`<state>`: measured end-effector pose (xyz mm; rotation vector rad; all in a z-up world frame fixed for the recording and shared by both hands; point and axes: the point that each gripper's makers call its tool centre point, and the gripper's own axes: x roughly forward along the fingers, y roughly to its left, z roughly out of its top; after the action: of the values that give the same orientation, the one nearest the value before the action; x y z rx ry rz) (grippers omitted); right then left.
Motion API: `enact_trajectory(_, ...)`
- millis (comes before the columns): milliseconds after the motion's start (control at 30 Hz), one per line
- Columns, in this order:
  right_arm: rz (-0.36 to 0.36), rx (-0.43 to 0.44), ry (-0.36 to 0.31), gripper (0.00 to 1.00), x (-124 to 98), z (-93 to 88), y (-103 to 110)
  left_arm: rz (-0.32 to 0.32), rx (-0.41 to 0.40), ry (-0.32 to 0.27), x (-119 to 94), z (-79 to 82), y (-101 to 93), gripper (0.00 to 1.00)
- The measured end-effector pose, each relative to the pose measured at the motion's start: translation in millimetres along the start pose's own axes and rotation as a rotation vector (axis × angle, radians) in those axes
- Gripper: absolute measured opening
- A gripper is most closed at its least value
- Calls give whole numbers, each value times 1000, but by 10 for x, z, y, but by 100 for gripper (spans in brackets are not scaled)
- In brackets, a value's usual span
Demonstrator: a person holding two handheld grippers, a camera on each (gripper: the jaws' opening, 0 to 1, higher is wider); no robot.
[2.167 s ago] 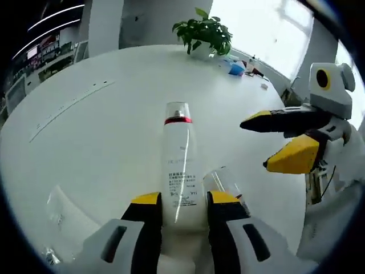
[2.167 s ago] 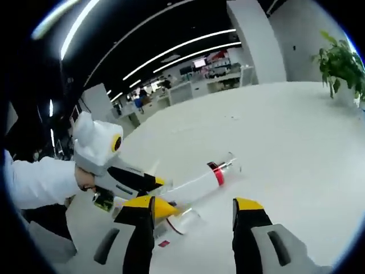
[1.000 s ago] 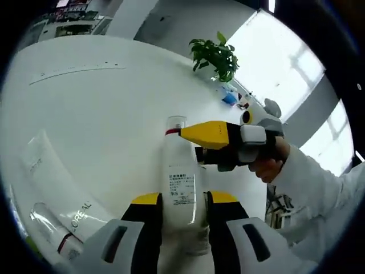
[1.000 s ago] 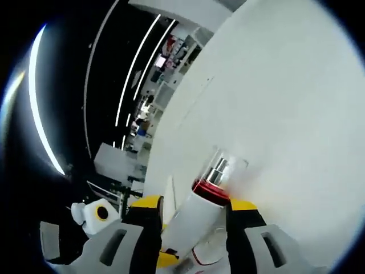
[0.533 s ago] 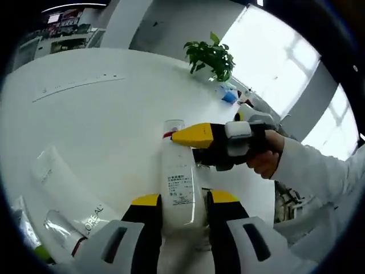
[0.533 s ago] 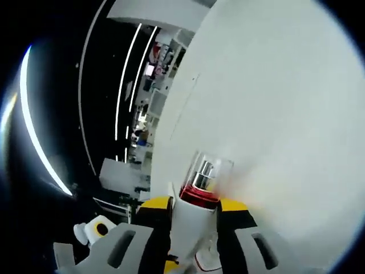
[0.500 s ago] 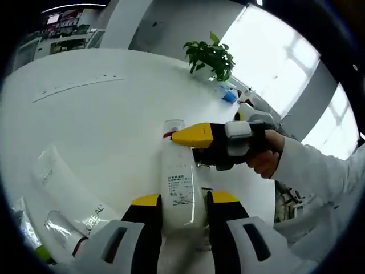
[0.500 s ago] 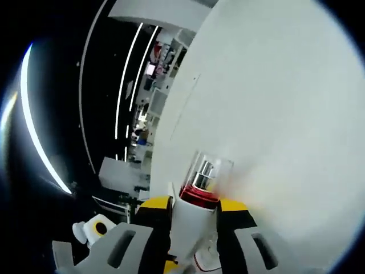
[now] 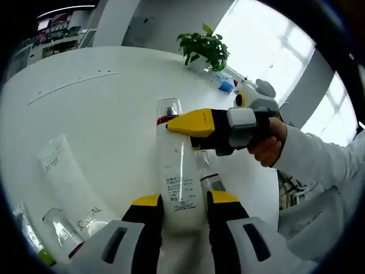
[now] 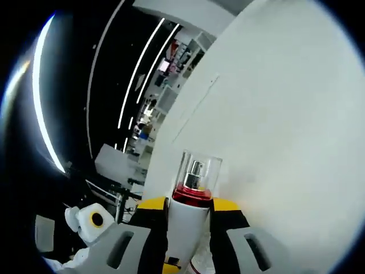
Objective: Arrange the skincare products in the storage area until every visible bottle or jar stands upright without overlapping.
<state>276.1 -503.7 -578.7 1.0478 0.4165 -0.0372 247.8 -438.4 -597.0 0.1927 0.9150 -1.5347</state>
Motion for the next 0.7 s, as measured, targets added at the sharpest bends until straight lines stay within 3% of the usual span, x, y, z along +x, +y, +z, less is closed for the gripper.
enact_trajectory(67,19,-108,-5,20,-2,38,75,-22,5,-41,-52,98,-1,25)
enact_trajectory(233,78,-278,3,20,-31,72,287,-55,-82,-164,-216,427,99,16)
enact_trajectory(367,92,-377,32,20,-12,40,341,-48,-58,-163,-264,465,101,16)
enact_trajectory(400,103,-403,39,20,-10,15,398,-67,-63,-155,-265,407,162,16)
enact_trajectory(600,182,-545,52,20,-65,-103,595,-110,18,-161,-328,418,177,20)
enact_trajectory(700,234,-613,61,20,-115,-154,687,-165,61,-163,-359,393,107,21)
